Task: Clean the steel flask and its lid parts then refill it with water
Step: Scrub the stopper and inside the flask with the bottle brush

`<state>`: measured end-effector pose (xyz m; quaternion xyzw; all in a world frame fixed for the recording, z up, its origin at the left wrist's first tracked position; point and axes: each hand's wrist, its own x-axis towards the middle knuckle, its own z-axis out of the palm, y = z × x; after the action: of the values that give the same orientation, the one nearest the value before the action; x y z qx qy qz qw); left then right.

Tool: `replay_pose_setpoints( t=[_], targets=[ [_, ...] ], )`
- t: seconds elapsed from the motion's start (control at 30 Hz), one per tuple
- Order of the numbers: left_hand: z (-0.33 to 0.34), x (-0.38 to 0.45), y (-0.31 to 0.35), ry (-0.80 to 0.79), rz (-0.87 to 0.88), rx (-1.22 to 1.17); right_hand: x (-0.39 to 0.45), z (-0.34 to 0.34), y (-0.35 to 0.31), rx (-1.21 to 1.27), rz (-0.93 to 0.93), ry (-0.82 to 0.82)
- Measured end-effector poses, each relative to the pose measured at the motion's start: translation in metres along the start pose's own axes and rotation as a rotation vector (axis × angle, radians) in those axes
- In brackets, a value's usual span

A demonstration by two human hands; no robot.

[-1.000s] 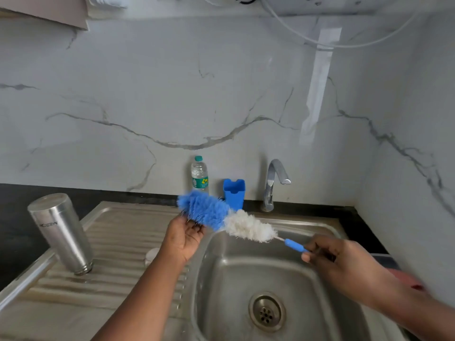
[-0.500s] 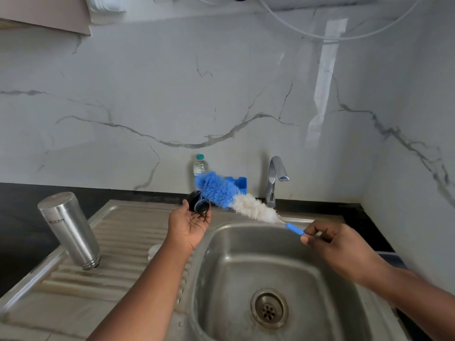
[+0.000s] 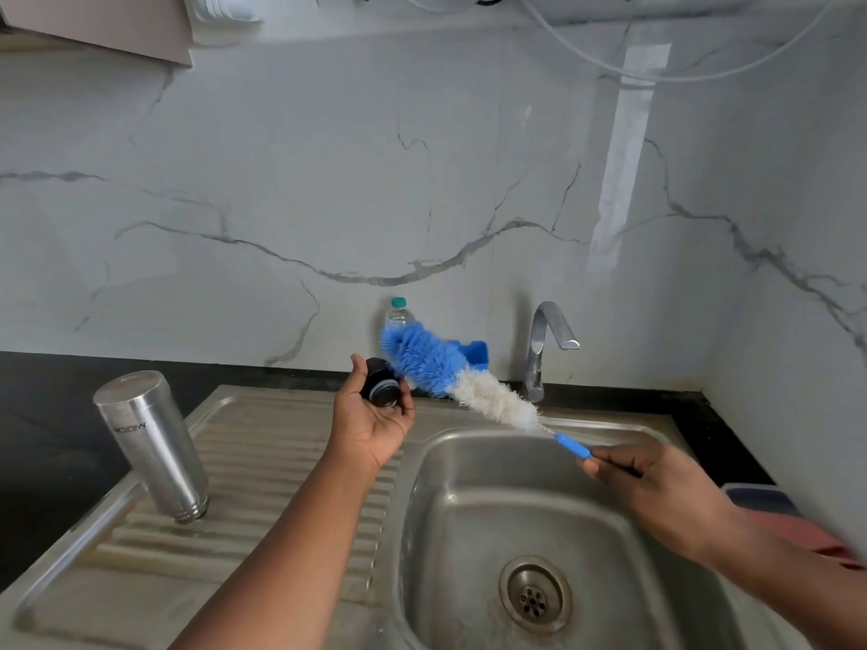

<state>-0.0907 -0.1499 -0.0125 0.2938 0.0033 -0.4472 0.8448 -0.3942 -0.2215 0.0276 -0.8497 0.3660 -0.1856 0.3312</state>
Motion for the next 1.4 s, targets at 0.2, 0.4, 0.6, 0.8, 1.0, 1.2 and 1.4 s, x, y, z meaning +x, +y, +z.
replay_pose_setpoints(
  t=[0.2, 0.4, 0.6, 0.8, 1.0, 1.2, 1.4],
  targets=[
    [-0.007, 0.004, 0.011, 0.088, -0.036, 0.02, -0.004, 0.009, -0.012, -0.005, -0.007, -0.022],
    [-0.008, 0.011, 0.012, 0.095, -0.059, -0.013, -0.005, 0.014, -0.015, -0.06, -0.011, -0.01],
    [-0.009, 0.011, 0.01, 0.034, -0.068, -0.013, -0.005, 0.012, -0.016, -0.074, 0.021, -0.007],
    [-0.012, 0.006, 0.007, 0.018, -0.091, -0.001, -0.006, 0.01, -0.01, -0.059, 0.059, -0.012],
    [-0.018, 0.006, 0.008, 0.015, -0.085, 0.016, 0.0, 0.008, -0.001, -0.025, 0.046, -0.015],
    [-0.022, -0.003, 0.009, -0.031, -0.083, 0.222, 0.001, -0.003, 0.0, -0.07, -0.02, 0.026],
    [-0.025, -0.004, 0.009, 0.013, 0.02, 0.344, -0.005, -0.007, 0.011, -0.224, -0.055, 0.037]
  ],
)
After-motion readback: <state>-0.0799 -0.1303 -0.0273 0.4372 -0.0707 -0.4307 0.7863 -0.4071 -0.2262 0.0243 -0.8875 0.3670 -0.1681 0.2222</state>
